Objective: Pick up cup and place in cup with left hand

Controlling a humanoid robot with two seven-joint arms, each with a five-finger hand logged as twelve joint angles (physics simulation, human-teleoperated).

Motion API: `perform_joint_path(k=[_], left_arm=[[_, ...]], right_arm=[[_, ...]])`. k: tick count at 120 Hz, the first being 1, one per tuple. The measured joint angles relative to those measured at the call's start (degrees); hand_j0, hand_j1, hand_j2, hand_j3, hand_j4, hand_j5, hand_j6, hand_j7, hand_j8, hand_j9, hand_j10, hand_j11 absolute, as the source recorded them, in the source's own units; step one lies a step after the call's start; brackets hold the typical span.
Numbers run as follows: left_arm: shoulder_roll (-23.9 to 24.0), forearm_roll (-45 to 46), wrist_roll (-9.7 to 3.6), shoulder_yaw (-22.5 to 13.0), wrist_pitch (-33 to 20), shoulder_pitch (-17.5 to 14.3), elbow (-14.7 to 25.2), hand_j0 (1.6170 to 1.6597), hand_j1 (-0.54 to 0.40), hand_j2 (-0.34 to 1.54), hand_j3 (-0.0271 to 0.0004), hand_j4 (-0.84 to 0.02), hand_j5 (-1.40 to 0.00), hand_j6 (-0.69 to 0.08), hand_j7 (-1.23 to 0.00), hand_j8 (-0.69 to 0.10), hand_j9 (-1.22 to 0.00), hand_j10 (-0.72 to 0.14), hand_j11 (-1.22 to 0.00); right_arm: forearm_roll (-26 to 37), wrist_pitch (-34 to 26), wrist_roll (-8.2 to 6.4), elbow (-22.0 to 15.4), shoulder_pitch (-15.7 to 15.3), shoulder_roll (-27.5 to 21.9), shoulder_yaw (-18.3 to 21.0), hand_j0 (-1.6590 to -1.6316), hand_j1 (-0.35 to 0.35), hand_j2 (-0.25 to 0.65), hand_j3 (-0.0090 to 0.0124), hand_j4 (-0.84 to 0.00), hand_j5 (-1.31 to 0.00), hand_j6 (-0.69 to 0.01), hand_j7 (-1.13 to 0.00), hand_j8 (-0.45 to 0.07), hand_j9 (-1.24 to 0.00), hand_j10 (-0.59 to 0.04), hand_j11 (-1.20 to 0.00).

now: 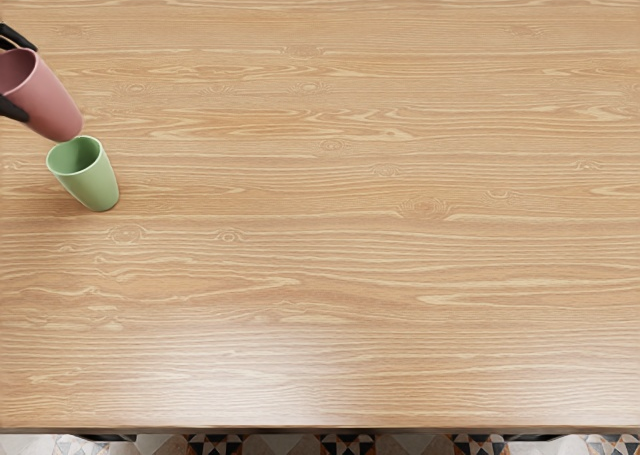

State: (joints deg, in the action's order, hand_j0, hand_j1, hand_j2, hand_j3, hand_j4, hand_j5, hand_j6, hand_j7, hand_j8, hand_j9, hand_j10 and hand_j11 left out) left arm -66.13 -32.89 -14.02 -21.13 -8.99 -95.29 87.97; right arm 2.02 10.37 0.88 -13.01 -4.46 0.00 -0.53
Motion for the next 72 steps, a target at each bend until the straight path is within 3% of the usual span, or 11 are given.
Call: perform_joint_path(k=[41,72], left_arm=[[1.99,-0.15,0.3,1.08,-1.12,3.95,-1.45,1.6548,-0.194,0.2,0.0,-0.294,-0.74,-0.202,-0.71,-0.264,-0.7,-0.474,-0.7],[2.73,-0.17,0.7,2.04,-1.35,5.17,-1.95,1.6546,-0.193,0.2,0.0,-0.297,-0.74,-0.204,-0.71,-0.266,-0.7,-0.475,-0.71]], right_arm=[[0.0,0.0,0.0,0.0,-0.01,0.0,0.0,-1.6581,-0.331,-0.003,0.0,-0.015,-0.02,-0.015,-0.02,-0.015,-0.02,-0.015,-0.02],[0.0,0.0,0.0,0.0,-0.01,0.0,0.0,-1.6581,-0.331,-0.003,0.0,-0.015,-0.02,-0.015,-0.02,-0.015,-0.02,-0.015,-0.02]])
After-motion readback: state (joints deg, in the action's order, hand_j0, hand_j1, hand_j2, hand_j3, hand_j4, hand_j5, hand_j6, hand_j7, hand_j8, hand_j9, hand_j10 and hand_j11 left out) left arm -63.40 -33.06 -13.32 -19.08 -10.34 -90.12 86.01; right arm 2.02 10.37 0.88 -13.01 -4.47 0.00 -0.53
